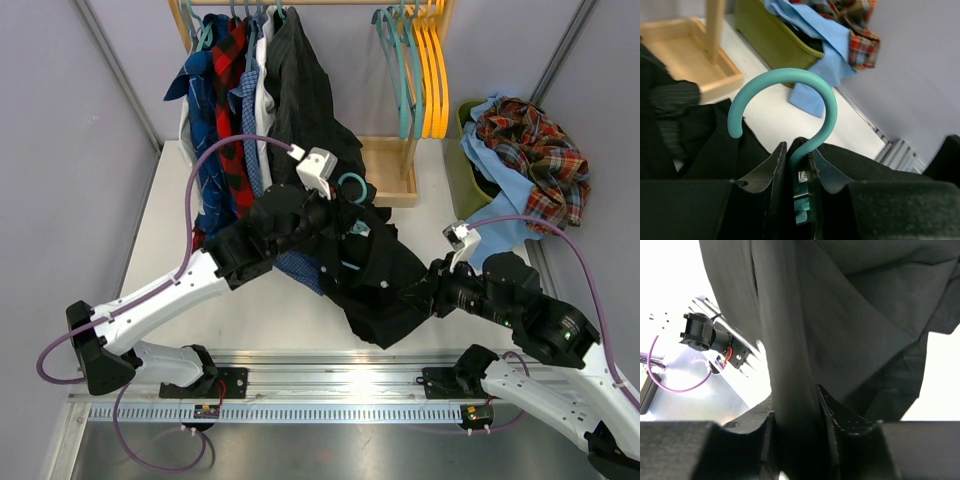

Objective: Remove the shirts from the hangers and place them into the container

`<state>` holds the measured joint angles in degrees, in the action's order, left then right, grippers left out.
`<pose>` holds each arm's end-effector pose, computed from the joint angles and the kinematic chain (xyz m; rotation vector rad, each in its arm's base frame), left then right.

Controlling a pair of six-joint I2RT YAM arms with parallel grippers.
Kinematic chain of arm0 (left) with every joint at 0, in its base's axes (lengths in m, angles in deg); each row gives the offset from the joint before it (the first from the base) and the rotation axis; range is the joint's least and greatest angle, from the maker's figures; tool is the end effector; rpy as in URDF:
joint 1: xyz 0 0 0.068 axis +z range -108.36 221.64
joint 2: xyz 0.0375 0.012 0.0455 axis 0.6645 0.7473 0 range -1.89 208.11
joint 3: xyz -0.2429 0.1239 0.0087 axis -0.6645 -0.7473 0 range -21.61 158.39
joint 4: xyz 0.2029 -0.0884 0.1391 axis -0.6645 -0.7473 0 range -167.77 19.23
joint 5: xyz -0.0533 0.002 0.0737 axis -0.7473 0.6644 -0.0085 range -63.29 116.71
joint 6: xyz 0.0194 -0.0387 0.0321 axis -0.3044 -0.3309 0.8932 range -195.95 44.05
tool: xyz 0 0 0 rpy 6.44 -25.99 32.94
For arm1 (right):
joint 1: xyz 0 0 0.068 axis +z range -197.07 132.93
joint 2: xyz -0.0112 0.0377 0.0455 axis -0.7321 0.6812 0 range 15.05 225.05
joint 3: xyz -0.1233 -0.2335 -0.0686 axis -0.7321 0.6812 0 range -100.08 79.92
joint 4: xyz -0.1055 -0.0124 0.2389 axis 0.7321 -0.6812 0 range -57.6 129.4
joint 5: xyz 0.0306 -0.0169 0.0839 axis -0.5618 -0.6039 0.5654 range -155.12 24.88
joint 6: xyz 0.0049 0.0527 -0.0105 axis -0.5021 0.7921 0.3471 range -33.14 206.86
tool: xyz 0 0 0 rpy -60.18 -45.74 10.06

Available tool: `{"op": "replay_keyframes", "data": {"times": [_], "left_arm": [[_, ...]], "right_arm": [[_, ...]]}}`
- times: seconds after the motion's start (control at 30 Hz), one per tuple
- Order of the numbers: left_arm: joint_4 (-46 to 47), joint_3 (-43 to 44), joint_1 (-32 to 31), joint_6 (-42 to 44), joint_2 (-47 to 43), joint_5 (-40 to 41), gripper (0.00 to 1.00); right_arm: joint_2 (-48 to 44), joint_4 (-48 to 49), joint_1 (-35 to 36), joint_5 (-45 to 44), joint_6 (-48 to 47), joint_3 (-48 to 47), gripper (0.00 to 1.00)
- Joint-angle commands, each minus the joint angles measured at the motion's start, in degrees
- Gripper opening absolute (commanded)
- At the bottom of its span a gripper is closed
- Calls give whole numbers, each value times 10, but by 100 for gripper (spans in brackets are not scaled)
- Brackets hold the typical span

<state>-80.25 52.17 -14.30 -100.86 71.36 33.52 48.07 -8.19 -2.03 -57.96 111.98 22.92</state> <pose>0.1694 -0.2433 0.4115 0.3971 1.7753 -0.9248 0.0664 0.0726 0.3678 -0.4467 2.0497 0.8953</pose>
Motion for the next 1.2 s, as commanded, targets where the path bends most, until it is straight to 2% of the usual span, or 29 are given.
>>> {"op": "replay_keyframes", "data": {"times": [0.0,0.03,0.2,0.33,0.37,0.4,0.43,0.5,0.63,0.7,0.73,0.77,0.8,0.93,0.97,1.0,1.07,1.17], "left_arm": [[-13,49,30,29,-26,36,12],[-14,54,35,32,-25,36,12],[-25,64,49,43,-21,37,12],[-28,47,57,54,-28,58,13],[-27,37,64,57,-30,63,13],[-27,31,69,59,-35,67,13],[-28,28,75,59,-36,67,13],[-28,17,94,58,-43,68,13],[-19,5,122,49,-64,52,13],[-15,3,128,45,-66,37,13],[-16,2,128,43,-67,33,13],[-15,2,128,41,-67,26,13],[-15,2,128,39,-67,22,13],[-8,-5,128,30,-72,5,13],[-4,-6,128,27,-73,-2,13],[-3,-6,128,25,-75,-6,13],[-2,-9,128,18,-78,-13,13],[9,-14,128,6,-81,-47,13]], "right_arm": [[-9,27,0,-7,-3,-9,33],[-15,26,-1,-7,-2,-8,32],[-23,23,-1,-14,-1,-8,0],[-30,7,-1,-20,-3,-19,0],[-32,-6,0,-23,-6,-23,3],[-31,-14,-1,-26,-8,-35,16],[-32,-22,-1,-29,-9,-40,20],[-36,-39,-1,-29,-13,-52,23],[-45,-49,0,-34,-13,-54,23],[-46,-48,-1,-36,-12,-49,27],[-46,-44,-1,-36,-10,-45,32],[-45,-43,0,-34,-9,-44,44],[-45,-40,0,-32,-8,-38,47],[-33,-27,-1,-18,-9,-32,52],[-31,-24,-1,-15,-10,-31,50],[-29,-22,0,-15,-10,-30,40],[-30,-15,0,-16,-12,-29,38],[-28,-8,0,-21,-14,-27,50]]}}
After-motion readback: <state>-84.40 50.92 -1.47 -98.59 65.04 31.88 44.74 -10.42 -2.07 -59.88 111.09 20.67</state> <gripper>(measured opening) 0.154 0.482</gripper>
